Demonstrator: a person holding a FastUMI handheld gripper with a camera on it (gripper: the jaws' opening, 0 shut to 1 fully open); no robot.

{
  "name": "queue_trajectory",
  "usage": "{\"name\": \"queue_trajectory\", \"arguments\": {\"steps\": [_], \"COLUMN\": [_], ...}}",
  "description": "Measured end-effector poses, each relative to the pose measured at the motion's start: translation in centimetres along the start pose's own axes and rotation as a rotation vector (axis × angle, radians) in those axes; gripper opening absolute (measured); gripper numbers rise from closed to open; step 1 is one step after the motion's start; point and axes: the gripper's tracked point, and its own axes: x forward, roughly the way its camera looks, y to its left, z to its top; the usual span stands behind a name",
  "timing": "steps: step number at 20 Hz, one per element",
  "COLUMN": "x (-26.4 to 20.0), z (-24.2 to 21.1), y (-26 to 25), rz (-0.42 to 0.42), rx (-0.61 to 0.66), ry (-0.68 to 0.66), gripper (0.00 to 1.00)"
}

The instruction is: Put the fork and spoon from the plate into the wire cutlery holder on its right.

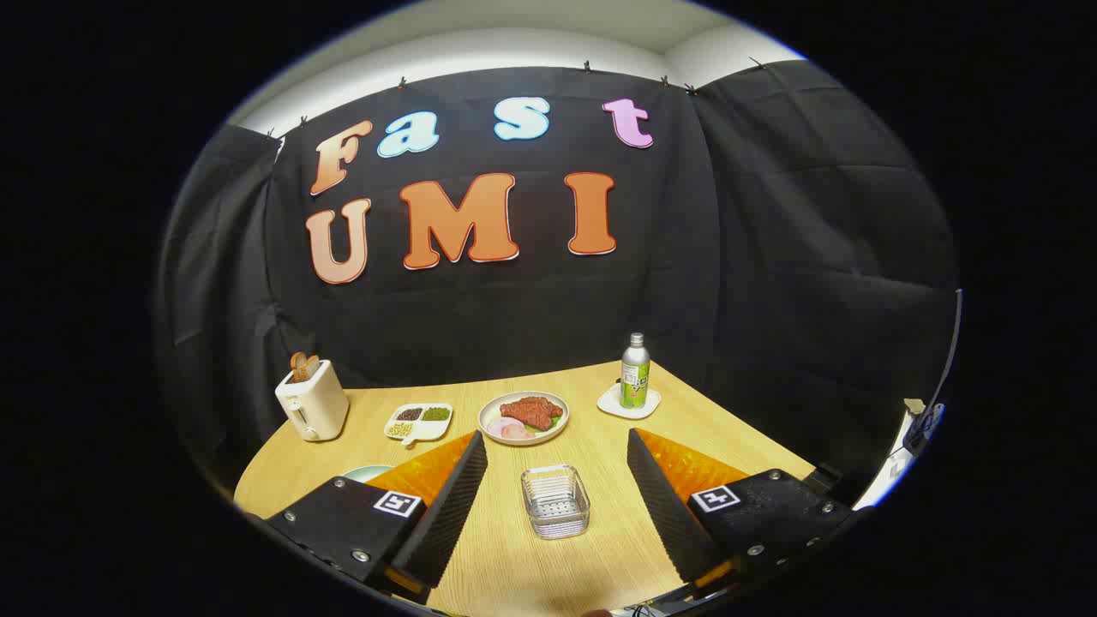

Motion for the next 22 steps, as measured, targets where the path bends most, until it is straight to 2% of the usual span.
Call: {"name": "queue_trajectory", "arguments": {"steps": [12, 16, 22], "x": [0.8, 1.4, 2.8], "z": [-2.3, -3.7, -6.8], "y": [4.7, 8.7, 17.4], "rz": [0.057, 0.098, 0.204], "rx": [0.016, -0.013, -0.047], "ry": [0.093, 0.15, 0.317], "gripper": [0.98, 0.98, 0.99]}}
